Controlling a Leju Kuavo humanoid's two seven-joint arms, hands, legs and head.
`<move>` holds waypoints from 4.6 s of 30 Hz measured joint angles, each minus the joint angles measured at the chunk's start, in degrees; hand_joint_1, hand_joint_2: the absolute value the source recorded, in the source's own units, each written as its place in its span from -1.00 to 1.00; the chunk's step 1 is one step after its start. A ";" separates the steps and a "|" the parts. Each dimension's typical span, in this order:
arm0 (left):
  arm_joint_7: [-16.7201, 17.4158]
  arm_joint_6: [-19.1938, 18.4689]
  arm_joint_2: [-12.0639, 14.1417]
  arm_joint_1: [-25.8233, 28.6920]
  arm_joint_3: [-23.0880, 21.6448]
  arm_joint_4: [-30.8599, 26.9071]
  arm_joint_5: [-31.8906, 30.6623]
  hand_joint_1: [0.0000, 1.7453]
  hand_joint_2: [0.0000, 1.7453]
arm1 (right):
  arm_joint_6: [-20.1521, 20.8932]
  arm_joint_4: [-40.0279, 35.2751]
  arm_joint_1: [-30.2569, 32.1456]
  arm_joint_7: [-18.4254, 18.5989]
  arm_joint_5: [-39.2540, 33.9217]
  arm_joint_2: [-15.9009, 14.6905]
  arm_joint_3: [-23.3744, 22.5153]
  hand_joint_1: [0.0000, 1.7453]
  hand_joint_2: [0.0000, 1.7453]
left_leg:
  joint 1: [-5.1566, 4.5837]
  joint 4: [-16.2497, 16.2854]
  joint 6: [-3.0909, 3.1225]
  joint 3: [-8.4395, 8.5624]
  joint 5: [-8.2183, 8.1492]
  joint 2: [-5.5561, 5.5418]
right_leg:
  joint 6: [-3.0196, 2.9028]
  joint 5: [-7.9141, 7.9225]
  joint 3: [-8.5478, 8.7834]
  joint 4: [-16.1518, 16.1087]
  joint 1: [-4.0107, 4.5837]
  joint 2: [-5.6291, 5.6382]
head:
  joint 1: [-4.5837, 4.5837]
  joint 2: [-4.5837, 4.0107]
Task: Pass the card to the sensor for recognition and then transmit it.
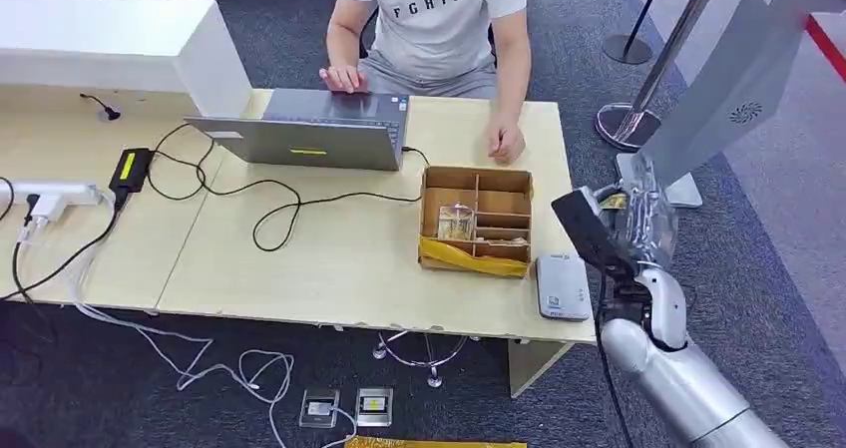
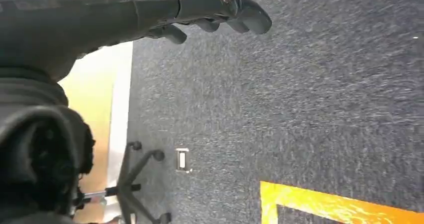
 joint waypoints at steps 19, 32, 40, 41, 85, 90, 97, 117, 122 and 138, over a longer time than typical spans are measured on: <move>-1.09 -1.84 0.07 0.02 0.52 0.00 -0.48 -1.00 -1.00 | 1.69 -1.75 -3.61 -2.69 1.95 5.84 2.21 1.00 1.00 | 0.06 0.00 -0.01 -0.08 0.00 -0.03 | -0.01 -0.01 -0.03 0.00 0.06 0.00 | 0.02 0.00; -1.05 -3.98 0.15 0.06 1.29 0.15 -0.83 -1.00 -1.00 | 6.08 0.39 -1.73 -2.21 10.56 6.93 -0.18 1.00 1.00 | 0.05 0.00 -0.01 -0.08 0.00 -0.03 | -0.01 -0.01 -0.04 -0.01 0.05 -0.03 | 0.00 0.00; -0.31 -3.72 0.13 0.07 1.86 0.61 -0.09 -1.00 -1.00 | 7.00 2.46 -1.17 -4.59 12.74 8.87 -1.68 -1.00 1.00 | 0.07 -0.01 -0.01 -0.10 0.00 -0.02 | -0.01 -0.01 -0.05 0.00 0.06 -0.01 | 0.02 0.00; -0.33 -3.67 0.13 0.06 1.97 0.61 -0.09 -1.00 -1.00 | 7.00 2.68 -1.17 -4.81 12.90 9.22 -1.73 -1.00 1.00 | 0.07 -0.01 -0.01 -0.10 0.00 -0.02 | -0.01 -0.01 -0.05 0.00 0.06 -0.02 | 0.02 0.00; 0.96 -2.82 -0.09 0.17 4.68 0.94 0.35 -1.00 -1.00 | 21.60 4.96 -1.94 -4.20 10.98 7.83 3.72 -1.00 1.00 | 0.07 -0.01 -0.02 -0.12 0.00 -0.02 | -0.01 -0.01 -0.07 0.00 0.06 -0.02 | 0.00 0.00; 1.24 -1.95 -0.48 0.16 5.64 0.94 0.90 -1.00 -1.00 | 21.49 7.36 -1.87 -4.56 11.24 8.50 5.05 -1.00 1.00 | 0.07 0.00 -0.02 -0.12 0.00 -0.01 | -0.01 -0.01 -0.07 0.00 0.06 -0.01 | 0.04 0.00; 1.33 -1.79 -0.90 0.16 5.92 0.94 1.27 -1.00 -1.00 | 21.49 9.59 -1.89 -5.05 11.61 9.22 6.14 -1.00 1.00 | 0.07 0.00 -0.02 -0.12 0.00 -0.01 | -0.01 -0.01 -0.07 0.00 0.06 -0.01 | 0.02 0.00; 2.07 -1.40 -1.38 0.25 7.23 0.94 1.66 -1.00 -1.00 | 21.20 14.12 -2.45 -5.44 15.59 12.33 9.05 -1.00 1.00 | 0.07 -0.01 -0.02 -0.12 0.00 -0.01 | -0.01 -0.01 -0.07 0.00 0.06 -0.01 | 0.04 0.00; 2.45 -1.22 -1.38 0.28 7.28 0.94 1.66 -1.00 -1.00 | 21.49 15.84 -2.98 -5.37 15.67 13.36 9.27 -1.00 1.00 | 0.07 -0.01 -0.02 -0.12 0.00 -0.01 | -0.01 -0.01 -0.07 0.00 0.06 -0.02 | 0.02 0.00; 2.49 -0.76 -1.55 0.35 7.50 0.94 0.79 -1.00 -1.00 | 23.65 20.45 -4.54 -3.04 15.52 13.77 9.42 -1.00 1.00 | 0.07 0.00 -0.02 -0.10 0.00 -0.01 | -0.01 -0.01 -0.07 0.00 0.06 0.00 | 0.02 0.00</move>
